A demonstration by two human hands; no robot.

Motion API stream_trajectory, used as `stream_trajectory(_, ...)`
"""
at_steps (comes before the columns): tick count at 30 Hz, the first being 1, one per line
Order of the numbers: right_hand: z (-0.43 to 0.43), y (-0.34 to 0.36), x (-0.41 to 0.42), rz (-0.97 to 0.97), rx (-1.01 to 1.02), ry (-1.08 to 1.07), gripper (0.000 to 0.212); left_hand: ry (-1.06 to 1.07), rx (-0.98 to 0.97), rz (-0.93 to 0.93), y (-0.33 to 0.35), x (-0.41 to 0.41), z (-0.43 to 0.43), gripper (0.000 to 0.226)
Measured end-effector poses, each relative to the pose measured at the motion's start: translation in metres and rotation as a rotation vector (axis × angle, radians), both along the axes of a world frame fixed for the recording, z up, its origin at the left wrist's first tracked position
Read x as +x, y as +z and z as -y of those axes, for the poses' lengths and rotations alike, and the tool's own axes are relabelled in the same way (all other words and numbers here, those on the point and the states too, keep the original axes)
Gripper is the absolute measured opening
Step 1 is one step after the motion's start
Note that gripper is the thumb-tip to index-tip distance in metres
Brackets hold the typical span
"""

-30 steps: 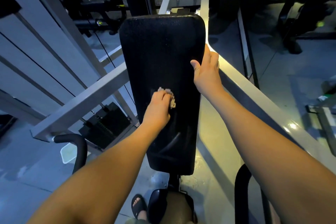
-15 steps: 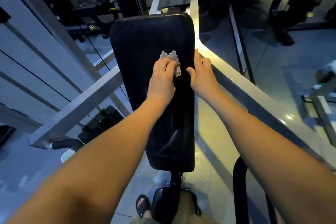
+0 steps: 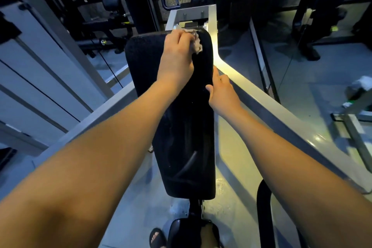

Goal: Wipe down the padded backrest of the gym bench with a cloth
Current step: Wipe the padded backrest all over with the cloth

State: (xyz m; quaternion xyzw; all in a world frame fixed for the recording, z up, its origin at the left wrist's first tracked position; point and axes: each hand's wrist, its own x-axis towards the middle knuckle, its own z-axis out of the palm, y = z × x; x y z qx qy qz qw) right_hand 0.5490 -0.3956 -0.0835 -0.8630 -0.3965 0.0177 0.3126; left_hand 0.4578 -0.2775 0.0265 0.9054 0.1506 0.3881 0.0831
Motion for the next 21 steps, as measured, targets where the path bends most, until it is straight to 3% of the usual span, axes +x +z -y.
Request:
stream_trajectory(7, 0.002, 0.000, 0.000, 0.013, -0.001, 0.002, 0.069, 0.090, -0.054, -0.238, -0.038, 0.000, 0.011, 0.064)
stream_trajectory(12, 0.004, 0.003, -0.002, 0.005, -0.026, -0.012, 0.068, 0.027, -0.162, -0.545, -0.081, -0.047, 0.021, 0.047)
stream_trajectory(17, 0.006, 0.007, 0.001, 0.004, -0.067, 0.013, 0.068, -0.017, -0.058, -0.142, -0.011, -0.021, 0.012, 0.035)
stream_trajectory(21, 0.005, 0.009, -0.003, -0.041, -0.073, -0.005, 0.068, -0.044, 0.010, -0.081, 0.026, 0.024, 0.005, 0.034)
